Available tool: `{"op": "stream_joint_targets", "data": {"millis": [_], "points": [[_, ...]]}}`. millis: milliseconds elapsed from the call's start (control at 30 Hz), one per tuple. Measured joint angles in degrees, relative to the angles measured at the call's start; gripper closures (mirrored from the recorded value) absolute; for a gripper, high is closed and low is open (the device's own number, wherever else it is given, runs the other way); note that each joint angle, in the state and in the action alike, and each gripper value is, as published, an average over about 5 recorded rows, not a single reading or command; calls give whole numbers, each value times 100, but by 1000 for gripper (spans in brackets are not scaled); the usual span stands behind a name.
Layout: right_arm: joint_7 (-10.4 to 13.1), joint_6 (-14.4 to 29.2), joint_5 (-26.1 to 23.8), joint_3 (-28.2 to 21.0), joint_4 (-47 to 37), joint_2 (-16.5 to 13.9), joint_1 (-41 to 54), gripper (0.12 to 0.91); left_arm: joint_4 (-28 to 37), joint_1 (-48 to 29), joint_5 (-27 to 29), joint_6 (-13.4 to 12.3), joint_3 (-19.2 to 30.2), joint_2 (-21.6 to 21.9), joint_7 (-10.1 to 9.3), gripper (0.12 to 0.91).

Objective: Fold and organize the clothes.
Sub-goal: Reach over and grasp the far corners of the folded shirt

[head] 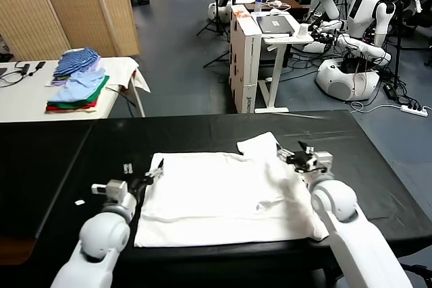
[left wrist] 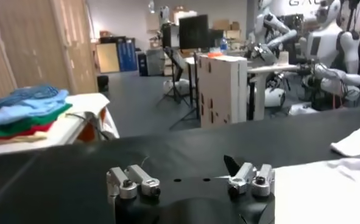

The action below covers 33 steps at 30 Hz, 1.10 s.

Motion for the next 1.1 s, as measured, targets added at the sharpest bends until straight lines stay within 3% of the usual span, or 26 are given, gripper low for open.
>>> {"op": "stream_joint_targets", "data": {"millis": [300, 567, 1100], "points": [[30, -48, -2, -237, -509, 103, 379, 118, 552, -558, -129, 176, 199, -44, -91, 123], [69, -62, -4, -315, -742, 154, 514, 118, 918, -947, -285, 497, 247, -142, -269, 123], [123, -45, -8, -382, -969, 175, 629, 118, 1095, -1048, -330, 780, 271, -194, -364, 123]]}}
